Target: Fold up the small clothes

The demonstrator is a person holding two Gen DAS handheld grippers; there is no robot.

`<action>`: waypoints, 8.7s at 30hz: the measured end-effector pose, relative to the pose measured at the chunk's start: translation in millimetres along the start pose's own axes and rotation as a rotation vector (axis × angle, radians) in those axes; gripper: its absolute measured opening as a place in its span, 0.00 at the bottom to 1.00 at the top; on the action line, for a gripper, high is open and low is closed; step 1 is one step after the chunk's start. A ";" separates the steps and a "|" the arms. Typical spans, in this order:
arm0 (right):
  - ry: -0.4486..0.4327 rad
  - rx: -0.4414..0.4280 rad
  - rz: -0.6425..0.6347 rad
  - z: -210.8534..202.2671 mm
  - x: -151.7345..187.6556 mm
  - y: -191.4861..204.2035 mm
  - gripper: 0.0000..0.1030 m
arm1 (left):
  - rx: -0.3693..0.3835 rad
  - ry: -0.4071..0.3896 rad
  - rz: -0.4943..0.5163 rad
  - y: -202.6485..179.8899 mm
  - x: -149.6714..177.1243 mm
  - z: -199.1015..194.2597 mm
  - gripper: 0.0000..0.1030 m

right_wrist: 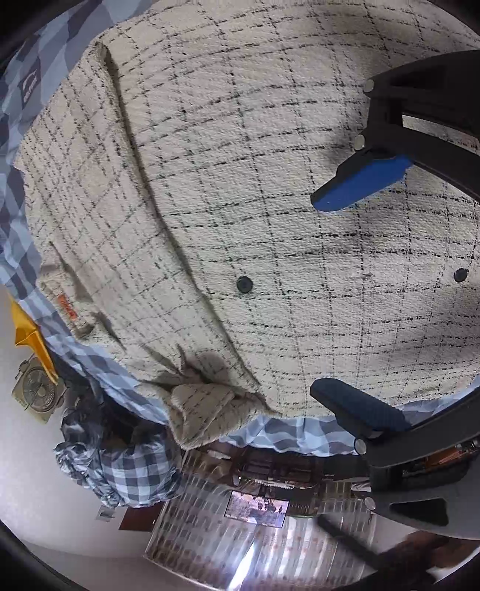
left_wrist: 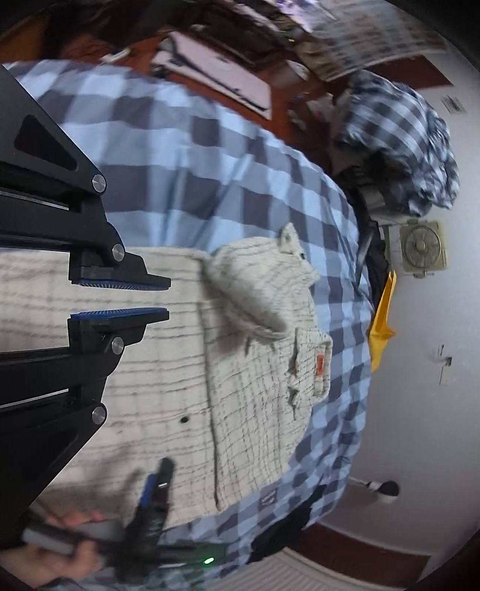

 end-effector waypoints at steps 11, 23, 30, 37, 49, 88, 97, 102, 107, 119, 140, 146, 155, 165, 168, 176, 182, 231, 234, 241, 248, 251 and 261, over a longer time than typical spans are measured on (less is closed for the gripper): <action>0.172 -0.132 -0.131 65.9 -119.2 140.8 0.88 | -0.015 0.009 -0.145 62.1 26.3 11.6 0.08; 0.278 0.266 -0.343 257.2 -208.7 257.4 0.87 | 0.202 0.100 -0.301 60.2 40.8 29.4 0.08; 0.343 0.404 -0.534 303.9 -186.3 272.0 0.10 | 0.323 0.108 -0.406 61.2 39.4 35.4 0.99; 0.105 0.203 -0.518 206.3 -197.7 320.3 0.08 | 0.304 0.101 -0.476 76.6 38.8 38.3 1.00; -0.579 -0.138 -0.165 -139.8 -258.7 207.3 0.08 | 0.271 0.106 -0.422 69.3 43.8 32.6 1.00; -0.135 0.097 0.193 -91.1 -78.2 -43.1 0.85 | 0.149 0.210 -0.367 127.1 -15.6 206.3 0.23; -0.108 0.090 0.183 -85.5 -74.2 -38.6 0.85 | 0.149 0.077 -0.445 148.2 -4.1 186.9 0.23; -0.087 0.088 0.183 -83.3 -73.2 -37.4 0.85 | -0.053 0.061 -0.058 121.1 -5.8 173.8 0.36; -0.071 0.083 0.181 -80.1 -72.0 -33.2 0.85 | -0.238 -0.128 0.091 129.6 -29.1 117.3 1.00; -0.020 0.102 0.195 -69.2 -66.9 -39.7 0.85 | -0.170 0.116 0.425 46.6 -55.1 212.4 1.00; -0.067 0.091 0.223 -81.9 -86.5 -49.5 0.85 | 0.064 0.176 -0.120 112.6 -34.0 197.3 0.48; -0.144 0.291 0.082 -82.7 -124.3 -48.1 0.85 | 0.125 -0.029 -0.107 65.0 -90.8 159.5 1.00; -0.216 0.371 -0.354 -10.4 -174.4 22.8 0.85 | 0.069 0.080 0.162 -48.3 -97.9 248.1 1.00; -0.132 0.479 -0.230 6.6 -206.6 -75.5 0.64 | -0.103 0.077 -0.020 53.6 -77.4 250.8 1.00; -0.130 0.435 -0.130 -15.8 -205.6 -76.3 0.60 | -0.166 0.077 -0.147 101.6 -68.3 217.2 1.00; -0.168 0.084 0.176 -111.9 -152.6 -49.3 0.80 | -0.077 0.242 -0.049 97.9 20.9 114.1 1.00; -0.023 0.064 0.115 -176.3 -73.6 -63.3 0.81 | 0.008 0.270 0.016 57.7 80.0 34.5 1.00; 0.253 -0.049 0.089 -129.9 10.8 -65.3 0.04 | 0.429 0.363 -0.232 22.4 164.3 22.3 0.04; 0.177 -0.121 0.043 -163.9 5.7 -37.1 0.04 | 0.573 0.253 -0.283 10.5 138.4 -29.3 0.04; 0.039 -0.304 0.024 -216.1 8.5 1.8 0.03 | 0.702 0.095 -0.282 5.7 103.9 -124.5 0.04; 0.045 -0.299 0.030 -214.4 24.8 -12.4 0.03 | 0.732 0.074 -0.302 -2.1 99.6 -134.9 0.04; 0.044 -0.358 0.070 -236.9 31.0 -23.0 0.03 | 0.756 0.072 -0.343 4.3 115.5 -146.9 0.04; -0.094 -0.570 0.127 -353.4 97.1 -2.9 0.02 | 0.775 -0.164 -0.377 33.3 159.5 -278.3 0.04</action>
Point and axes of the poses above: each gripper's, at about its wrist camera, not at the fingertips, and z roughly the way its jaws point, y to its left, x to its underside, the point moved 9 cm from there along z, roughly the way its jaws point, and after that the axes turned 5 degrees about x, right-handed, at the moved point
